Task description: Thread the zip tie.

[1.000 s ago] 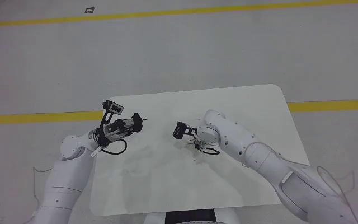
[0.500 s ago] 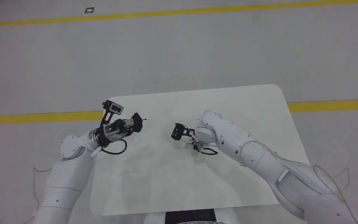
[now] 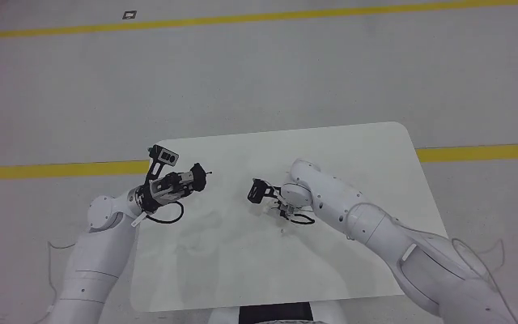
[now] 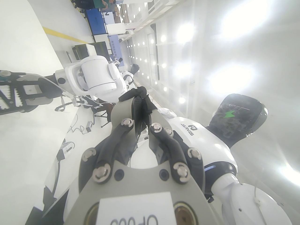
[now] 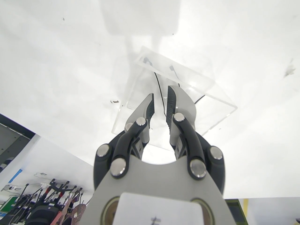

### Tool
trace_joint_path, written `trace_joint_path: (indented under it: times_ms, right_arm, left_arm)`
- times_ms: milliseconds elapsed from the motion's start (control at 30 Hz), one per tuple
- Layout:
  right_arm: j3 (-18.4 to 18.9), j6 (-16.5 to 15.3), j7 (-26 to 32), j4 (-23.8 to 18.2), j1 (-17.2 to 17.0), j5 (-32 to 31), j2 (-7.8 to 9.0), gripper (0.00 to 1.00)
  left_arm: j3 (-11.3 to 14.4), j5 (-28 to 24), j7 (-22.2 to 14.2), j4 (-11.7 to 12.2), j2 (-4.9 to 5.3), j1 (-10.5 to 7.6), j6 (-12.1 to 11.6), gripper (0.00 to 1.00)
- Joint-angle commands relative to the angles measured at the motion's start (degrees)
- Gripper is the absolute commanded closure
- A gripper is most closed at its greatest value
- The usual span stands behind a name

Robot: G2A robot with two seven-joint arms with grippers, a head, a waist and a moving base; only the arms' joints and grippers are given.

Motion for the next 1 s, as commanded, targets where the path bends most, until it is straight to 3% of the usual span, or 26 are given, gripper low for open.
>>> trace_joint_path:
  times_ms: [0, 367, 500, 667, 967]
  right_arm:
    - [-0.23, 0.0, -0.16, 0.34, 0.19, 0.23, -0.06, 0.87]
    - [-2.46, 0.0, -1.08, 2.39, 1.76, 1.62, -0.64, 0.91]
    - [-3.19, 0.0, -1.36, 3.03, 2.27, 2.2, -0.81, 0.99]
    - [-3.87, 0.0, -1.65, 3.72, 2.77, 2.77, -0.88, 1.0]
    - [-2.77, 0.0, 0.35, 1.24, 2.96, 3.17, 0.01, 1.0]
  left_arm:
    - [0.0, 0.0, 0.0, 0.0, 0.0, 0.0, 0.0, 1.0]
    - [0.0, 0.0, 0.0, 0.0, 0.0, 0.0, 0.0, 1.0]
    - [0.0, 0.0, 0.0, 0.0, 0.0, 0.0, 0.0, 1.0]
    - [0.0, 0.0, 0.0, 0.0, 0.0, 0.0, 0.0, 1.0]
    - [0.0, 0.0, 0.0, 0.0, 0.0, 0.0, 0.0, 1.0]
